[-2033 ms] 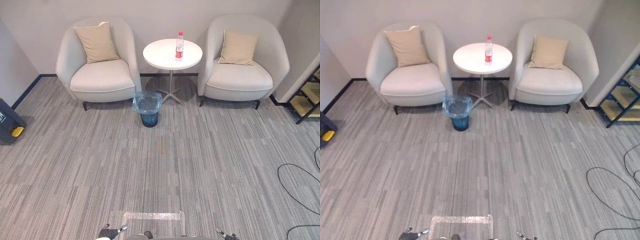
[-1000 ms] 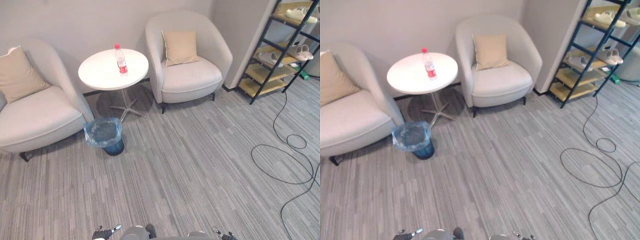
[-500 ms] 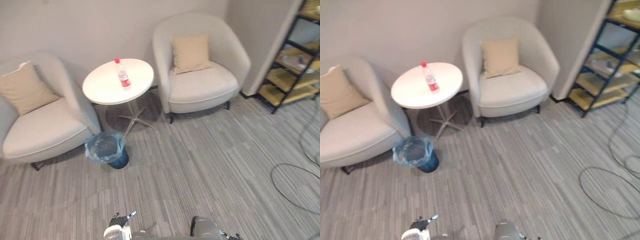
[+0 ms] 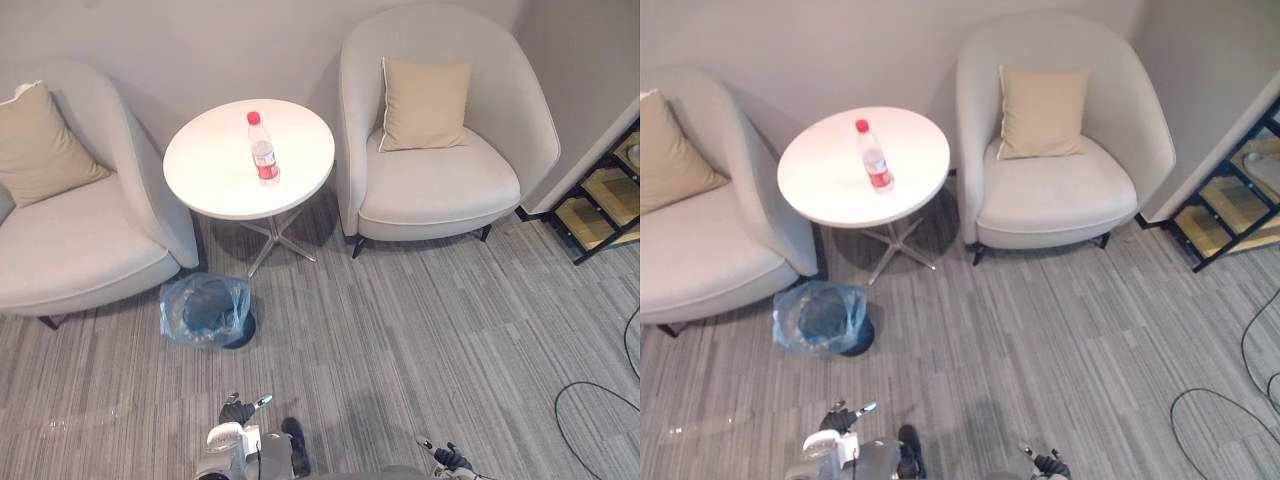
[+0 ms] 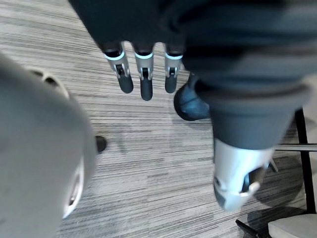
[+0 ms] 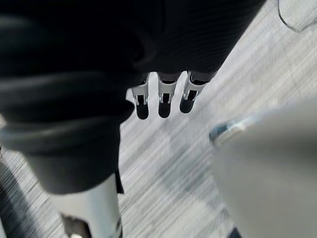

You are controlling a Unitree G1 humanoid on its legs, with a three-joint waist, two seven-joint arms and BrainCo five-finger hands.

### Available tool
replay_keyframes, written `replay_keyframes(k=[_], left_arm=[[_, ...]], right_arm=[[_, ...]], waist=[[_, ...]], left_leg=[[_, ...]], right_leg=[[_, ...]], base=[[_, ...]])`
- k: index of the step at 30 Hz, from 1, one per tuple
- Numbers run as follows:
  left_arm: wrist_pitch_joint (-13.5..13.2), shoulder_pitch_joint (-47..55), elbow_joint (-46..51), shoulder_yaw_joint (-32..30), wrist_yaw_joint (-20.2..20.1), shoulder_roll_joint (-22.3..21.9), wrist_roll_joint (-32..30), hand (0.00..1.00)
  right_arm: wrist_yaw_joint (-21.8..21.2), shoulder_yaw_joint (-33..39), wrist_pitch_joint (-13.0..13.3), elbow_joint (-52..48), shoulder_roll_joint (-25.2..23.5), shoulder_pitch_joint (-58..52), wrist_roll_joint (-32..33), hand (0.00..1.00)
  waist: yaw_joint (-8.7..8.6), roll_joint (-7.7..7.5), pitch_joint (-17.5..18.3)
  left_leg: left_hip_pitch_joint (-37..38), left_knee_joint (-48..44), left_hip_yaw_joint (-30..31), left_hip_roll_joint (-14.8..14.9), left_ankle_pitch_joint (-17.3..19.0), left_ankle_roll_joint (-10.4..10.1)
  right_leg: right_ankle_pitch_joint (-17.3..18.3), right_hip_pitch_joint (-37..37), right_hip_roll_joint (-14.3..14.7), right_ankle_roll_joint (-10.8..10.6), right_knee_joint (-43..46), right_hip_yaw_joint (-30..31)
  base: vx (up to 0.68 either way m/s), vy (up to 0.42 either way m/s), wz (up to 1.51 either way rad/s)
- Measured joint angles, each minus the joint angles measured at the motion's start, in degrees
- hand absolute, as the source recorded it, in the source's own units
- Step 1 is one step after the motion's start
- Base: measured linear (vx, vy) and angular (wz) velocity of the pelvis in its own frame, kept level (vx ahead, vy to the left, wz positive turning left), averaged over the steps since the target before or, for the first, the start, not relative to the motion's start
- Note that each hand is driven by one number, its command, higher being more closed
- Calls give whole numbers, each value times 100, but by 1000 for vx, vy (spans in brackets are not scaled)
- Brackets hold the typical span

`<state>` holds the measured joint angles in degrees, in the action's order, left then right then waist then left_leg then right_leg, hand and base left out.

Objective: Gather rubbish on tea table into small bin, then transfer packed bag to large trash can.

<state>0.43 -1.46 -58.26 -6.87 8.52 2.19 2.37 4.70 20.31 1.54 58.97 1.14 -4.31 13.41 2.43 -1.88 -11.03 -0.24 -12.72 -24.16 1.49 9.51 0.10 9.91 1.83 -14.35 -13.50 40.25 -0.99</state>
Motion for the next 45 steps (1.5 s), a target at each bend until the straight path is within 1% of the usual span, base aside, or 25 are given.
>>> replay_keyframes(k=[1, 3, 4, 6, 8, 10, 11, 12, 14, 16, 18, 21, 23, 24, 25, 28, 30, 33, 35, 37, 40, 41, 42, 43, 45], left_arm=[[7, -10, -54, 56, -1, 25, 2, 0], [9, 5, -170, 219, 2, 65, 2, 0], [6, 3, -210, 261, 4, 64, 6, 0], [2, 16, -211, 357, 4, 64, 10, 0], [1, 25, -210, 367, 3, 41, 10, 0], [-2, 16, -245, 333, 13, 57, 8, 0], [-9, -1, -259, 320, -5, -72, 7, 0], [-14, 7, -257, 164, -3, -179, 6, 0], [-8, -6, -247, -57, -4, -282, 6, 0], [-12, -3, -45, -211, -11, -327, 11, 0], [-16, 7, 101, -319, -24, -378, 36, 0], [-36, -9, 220, -281, -35, -412, 121, 0], [-70, -7, 253, -223, -45, -410, 130, 0], [-70, 11, 244, -171, -46, -424, 126, 0], [-65, 16, 224, -105, -51, -423, 130, 0], [-58, -35, 146, -67, -107, -238, 103, 0], [-24, -58, 125, -73, -107, -225, 104, 0], [-13, -58, 18, 79, -114, -193, 106, 0], [-4, -64, -87, 416, -118, -26, 109, 0], [-3, -62, -161, 454, -113, 6, 107, 0], [-10, -61, -200, 414, -115, -5, 108, 0], [-11, -60, -194, 382, -117, -11, 108, 0], [-15, -46, -190, 319, -114, -4, 107, 0], [-14, -55, -196, 231, -115, -2, 104, 0], [-13, 1, -202, 16, -115, -182, 97, 0]], right_arm=[[-6, 1, 18, -72, 9, 5, -1, 0], [-14, -11, 18, -144, 52, 7, -3, 0], [-17, -18, 22, -161, 75, 30, -8, 0], [-19, -14, 20, -155, 97, 70, -19, 0], [-20, 1, 18, -155, 131, 113, -83, 0], [-32, 54, 17, -52, 134, 130, -168, 0], [-22, 121, 18, 26, 278, 160, -220, 0], [-19, 177, 4, 75, 337, 179, -216, 0], [-5, 209, -16, 66, 329, 153, -216, 0], [-5, 172, -24, 45, 334, 21, -215, 0], [6, 77, -23, 33, 344, -5, -213, 0], [6, -27, -38, 38, 331, -4, -212, 0], [10, -25, -57, 45, 332, 14, -211, 0], [11, -18, -47, 32, 358, -29, -208, 0], [7, -17, -40, 39, 386, -49, -211, 0], [28, -68, -65, 71, 189, -51, -221, 0], [21, -82, -62, 60, 128, -39, -222, 0], [-11, -84, -50, 57, 126, 4, -231, 0], [-30, -89, -20, 57, 104, 61, -235, 0], [-30, -108, -22, 49, 114, 76, -244, 0], [-33, -141, 8, 45, 107, 76, -281, 0], [-31, -139, 8, 50, 107, 77, -282, 0], [-31, -146, 5, 60, 96, 64, -297, 0], [-42, -153, 0, 79, 31, 57, -336, 0], [-29, -151, 1, 95, 100, 67, -378, 0]], waist=[[-31, 0, -37], [-59, 61, -81], [-72, 88, -98], [-145, 91, -100], [-235, 144, -132], [-249, 128, -131], [-210, 365, -130], [-168, 454, -144], [-247, 485, -151], [-229, 455, -184], [-162, 462, -194], [-103, 409, -215], [-68, 411, -214], [-62, 486, -169], [-48, 528, -165], [13, 165, -70], [39, 114, -60], [84, 150, -49], [42, 119, -46], [17, 111, -39], [-28, 89, -9], [-35, 86, -2], [-32, 4, 50], [-33, -99, 77], [-15, 134, 172]], left_leg=[[279, 89, 40, -52, 83, -12], [929, 477, 124, -123, 100, -21], [1223, 669, 194, -72, 99, -23], [1362, 724, 342, 12, 99, -23], [1455, 776, 491, 133, 163, -139], [1511, 780, 761, 166, 316, -424], [1526, 776, 771, 338, 300, -452], [1532, 694, 768, 411, 280, -485], [1374, -46, 887, 587, 276, -503], [414, -2300, 1198, 1076, 11, -716], [-172, -3538, 1150, 1444, -37, -628], [-638, -3442, 688, 1467, 149, -523], [-762, -2040, 456, 1152, 162, -487], [-694, -685, 431, 866, -267, -496], [-678, -143, 489, 773, -870, -387], [-488, 278, 449, 348, -1003, -180], [-423, 217, 426, 199, -849, -18], [147, 431, 340, 48, -600, 16], [546, 602, 419, -94, -457, 76], [811, 665, 538, -124, -336, 66], [824, 672, 943, -119, -289, 20], [824, 656, 1119, -120, -305, -27], [760, 641, 1297, -178, -317, -141], [721, 631, 1400, -235, -309, -184], [722, 651, 1534, -12, -314, -322]], right_leg=[[-8, 292, -78, -7, 835, 17], [349, 651, -186, 317, 1527, -325], [552, 853, -193, 601, 1319, -706], [606, 1045, -118, 733, 475, -1009], [343, 1170, 100, 859, -794, -960], [-610, 1151, 354, 992, -1774, -590], [-572, 1103, 523, 1067, -1748, -612], [-327, 1113, 532, 1087, -1616, -694], [21, 938, 541, 1166, -1446, -835], [237, 407, 651, 1256, -1664, -1061], [380, -1, 760, 1381, -1882, -1156], [376, -467, 751, 1348, -2321, -1172], [364, -724, 698, 1237, -2594, -1186], [395, -811, 718, 1105, -2681, -1215], [425, -837, 751, 998, -2667, -1199], [218, -1107, 513, 773, -3140, -1098], [47, -1215, 369, 721, -3136, -1044], [92, -752, 132, 584, -1473, -656], [226, -119, -113, 277, 149, -494], [563, 96, -224, 396, 535, -701], [717, 290, -67, 515, -328, -610], [639, 323, 83, 603, -882, -325], [243, 273, 252, 743, -1570, 74], [128, 212, 257, 683, -1783, 246], [106, 87, 392, 763, -1925, -19]], base=[[284, 110, 18], [366, 85, 29], [367, 24, 38], [287, -77, 56], [311, -205, 64], [331, -257, 42], [330, -238, 11], [370, -282, 9], [281, -269, 33], [233, -268, 41], [251, -149, 10], [236, -27, -4], [262, 118, -6], [294, 154, -2], [326, 150, -6], [372, 113, 14], [399, 182, 16], [224, 151, -5], [201, 111, 9], [161, 32, 32], [141, -100, 69], [194, -193, 93], [179, -210, 90], [161, -227, 71], [146, -188, 41]])
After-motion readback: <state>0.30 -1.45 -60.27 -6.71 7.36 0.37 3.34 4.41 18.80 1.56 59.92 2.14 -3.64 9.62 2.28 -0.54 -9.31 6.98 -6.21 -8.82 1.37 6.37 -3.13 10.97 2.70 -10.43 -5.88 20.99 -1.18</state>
